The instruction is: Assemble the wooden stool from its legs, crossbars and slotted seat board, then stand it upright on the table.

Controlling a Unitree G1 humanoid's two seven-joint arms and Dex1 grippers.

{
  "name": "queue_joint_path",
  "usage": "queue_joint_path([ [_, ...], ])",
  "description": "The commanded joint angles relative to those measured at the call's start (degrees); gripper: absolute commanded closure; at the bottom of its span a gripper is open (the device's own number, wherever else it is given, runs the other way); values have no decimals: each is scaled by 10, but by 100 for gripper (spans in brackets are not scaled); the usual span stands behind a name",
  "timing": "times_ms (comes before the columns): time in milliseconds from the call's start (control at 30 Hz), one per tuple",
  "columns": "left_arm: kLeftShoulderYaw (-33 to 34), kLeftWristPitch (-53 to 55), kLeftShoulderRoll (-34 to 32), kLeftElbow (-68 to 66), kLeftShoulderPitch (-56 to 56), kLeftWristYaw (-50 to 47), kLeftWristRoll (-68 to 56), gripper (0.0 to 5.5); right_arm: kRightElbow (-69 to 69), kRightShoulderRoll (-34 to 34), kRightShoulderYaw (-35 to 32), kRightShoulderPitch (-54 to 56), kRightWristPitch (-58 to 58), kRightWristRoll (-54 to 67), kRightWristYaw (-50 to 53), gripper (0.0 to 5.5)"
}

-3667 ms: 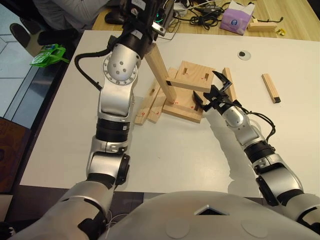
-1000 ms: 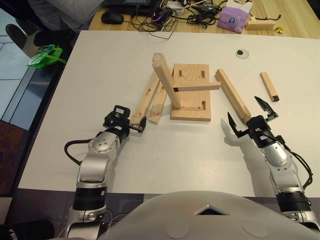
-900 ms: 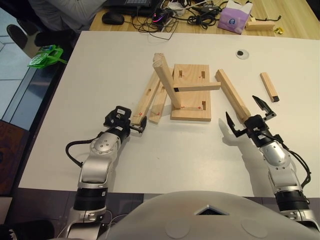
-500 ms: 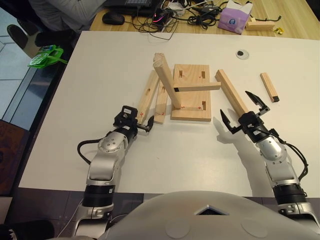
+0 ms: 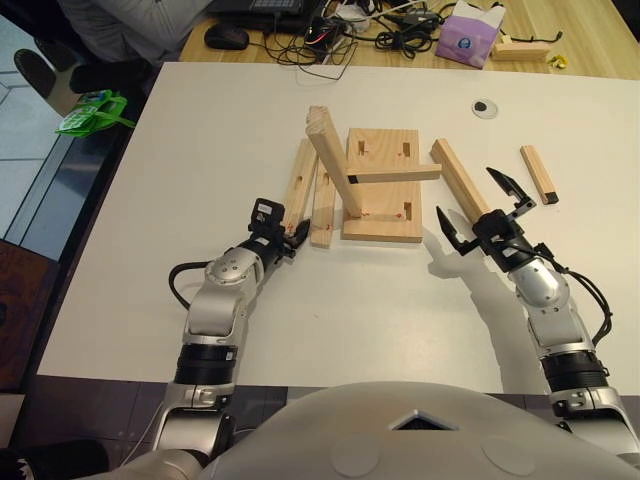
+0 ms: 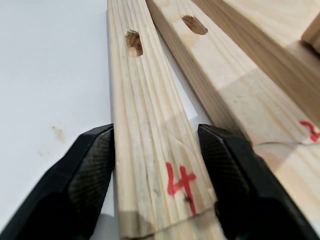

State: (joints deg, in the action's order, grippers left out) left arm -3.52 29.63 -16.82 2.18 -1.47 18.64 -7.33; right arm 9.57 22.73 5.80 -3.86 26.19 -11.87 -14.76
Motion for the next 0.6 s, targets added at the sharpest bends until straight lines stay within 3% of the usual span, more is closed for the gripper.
queue_joint_path([
  [33,-16,21,-8,-35,-10,8,14,324,-10,-12,13,-1,2,-10,7,10],
  [300,5,-15,-12,-57,23,-13,23,344,-25,-18,0,9,-5,-6,22,10],
  [600,44,-137,6,-138,106,-49,27,344,-45,-19,-12,50,8,-34,62,10],
])
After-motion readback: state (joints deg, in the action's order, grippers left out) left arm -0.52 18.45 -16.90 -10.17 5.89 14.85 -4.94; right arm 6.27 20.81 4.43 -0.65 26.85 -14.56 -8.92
